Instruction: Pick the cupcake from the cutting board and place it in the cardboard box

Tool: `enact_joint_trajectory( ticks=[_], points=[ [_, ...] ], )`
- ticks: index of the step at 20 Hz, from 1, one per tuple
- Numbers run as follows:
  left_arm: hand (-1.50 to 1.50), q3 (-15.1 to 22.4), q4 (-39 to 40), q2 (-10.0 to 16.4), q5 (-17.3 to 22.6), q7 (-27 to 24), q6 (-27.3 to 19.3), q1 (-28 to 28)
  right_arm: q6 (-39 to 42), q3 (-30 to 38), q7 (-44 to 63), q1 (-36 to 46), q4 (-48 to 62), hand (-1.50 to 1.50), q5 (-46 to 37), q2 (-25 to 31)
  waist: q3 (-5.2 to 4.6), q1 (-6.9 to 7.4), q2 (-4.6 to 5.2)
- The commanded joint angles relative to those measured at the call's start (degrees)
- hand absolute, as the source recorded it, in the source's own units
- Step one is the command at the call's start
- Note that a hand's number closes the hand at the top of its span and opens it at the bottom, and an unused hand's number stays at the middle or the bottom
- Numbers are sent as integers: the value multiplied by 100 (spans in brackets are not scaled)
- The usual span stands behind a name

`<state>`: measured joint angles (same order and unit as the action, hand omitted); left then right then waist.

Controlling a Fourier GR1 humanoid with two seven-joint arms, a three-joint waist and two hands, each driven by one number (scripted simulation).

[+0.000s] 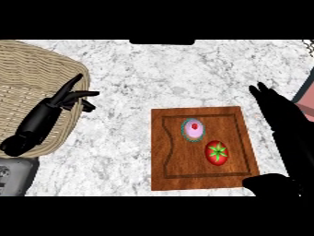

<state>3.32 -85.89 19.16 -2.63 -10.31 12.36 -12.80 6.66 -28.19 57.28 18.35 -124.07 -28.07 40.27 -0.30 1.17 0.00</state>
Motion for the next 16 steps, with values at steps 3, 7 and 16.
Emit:
enact_joint_trajectory(
  ticks=[3,7,16],
  points=[
    [0,-28,91,-179,-133,373,-202,-189,1314,-660,1496,1305,689,-150,301,-665,-1,121,11],
    [0,-55,21,-191,-270,344,-189,-154,1568,-794,1840,1727,1310,-150,616,-1116,6,95,-4],
    [0,-348,-29,-151,-225,540,4,-145,1344,-1093,2621,2292,2475,-150,527,-2453,15,21,-22]
  ],
)
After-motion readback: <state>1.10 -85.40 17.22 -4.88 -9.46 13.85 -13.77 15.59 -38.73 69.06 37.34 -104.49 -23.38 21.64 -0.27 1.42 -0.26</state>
